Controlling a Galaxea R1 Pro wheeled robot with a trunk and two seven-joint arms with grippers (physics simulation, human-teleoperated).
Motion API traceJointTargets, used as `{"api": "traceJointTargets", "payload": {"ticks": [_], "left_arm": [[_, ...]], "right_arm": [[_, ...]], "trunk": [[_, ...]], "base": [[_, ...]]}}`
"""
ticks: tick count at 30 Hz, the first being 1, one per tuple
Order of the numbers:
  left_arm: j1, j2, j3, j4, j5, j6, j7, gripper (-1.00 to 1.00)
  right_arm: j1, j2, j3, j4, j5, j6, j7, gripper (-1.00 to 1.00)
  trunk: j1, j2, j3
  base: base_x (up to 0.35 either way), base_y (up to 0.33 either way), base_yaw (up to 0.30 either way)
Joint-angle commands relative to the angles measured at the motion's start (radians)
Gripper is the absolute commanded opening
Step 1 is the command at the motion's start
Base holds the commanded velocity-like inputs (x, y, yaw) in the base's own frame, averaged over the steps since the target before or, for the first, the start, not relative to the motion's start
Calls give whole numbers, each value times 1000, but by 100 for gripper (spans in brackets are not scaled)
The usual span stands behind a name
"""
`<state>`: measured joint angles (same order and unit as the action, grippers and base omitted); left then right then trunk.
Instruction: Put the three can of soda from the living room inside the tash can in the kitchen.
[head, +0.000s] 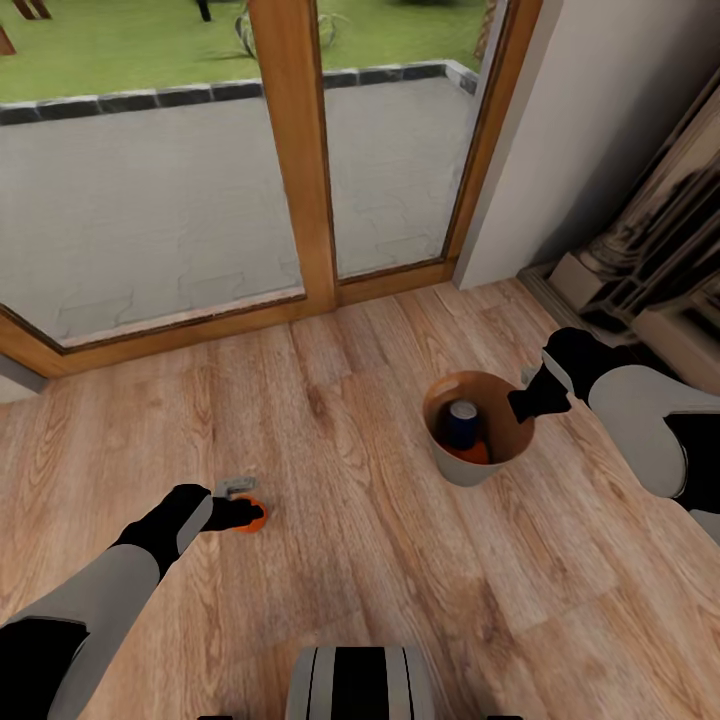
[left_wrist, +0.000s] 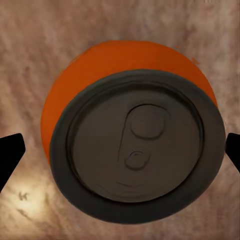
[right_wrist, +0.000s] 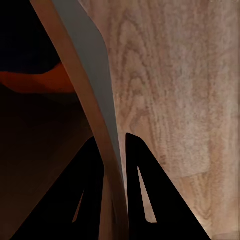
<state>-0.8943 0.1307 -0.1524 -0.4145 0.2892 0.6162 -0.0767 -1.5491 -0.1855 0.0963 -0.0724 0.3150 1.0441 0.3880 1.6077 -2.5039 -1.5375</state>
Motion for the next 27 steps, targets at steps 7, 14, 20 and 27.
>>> {"api": "traceJointTargets", "payload": {"ticks": [7,14,20,27], "left_arm": [[0,1,2,0,2,1,-3,100],[0,0,2,-1,1,-1,-1,100],[0,0,-3,-1,-1,-6,-1,-100],[0,0,-5,-1,-3,-4,-6,-100]], "right_arm": [[0,1,-12,0,-18,3,3,-100],[1,1,-12,-1,-17,3,3,-100],[1,3,-11,-1,-17,3,3,-100],[1,3,-11,-1,-17,3,3,-100]], "trunk": [[0,0,0],[0,0,0],[0,0,0],[0,0,0]], "base": [[50,0,0],[60,0,0],[5,0,0],[0,0,0]]}}
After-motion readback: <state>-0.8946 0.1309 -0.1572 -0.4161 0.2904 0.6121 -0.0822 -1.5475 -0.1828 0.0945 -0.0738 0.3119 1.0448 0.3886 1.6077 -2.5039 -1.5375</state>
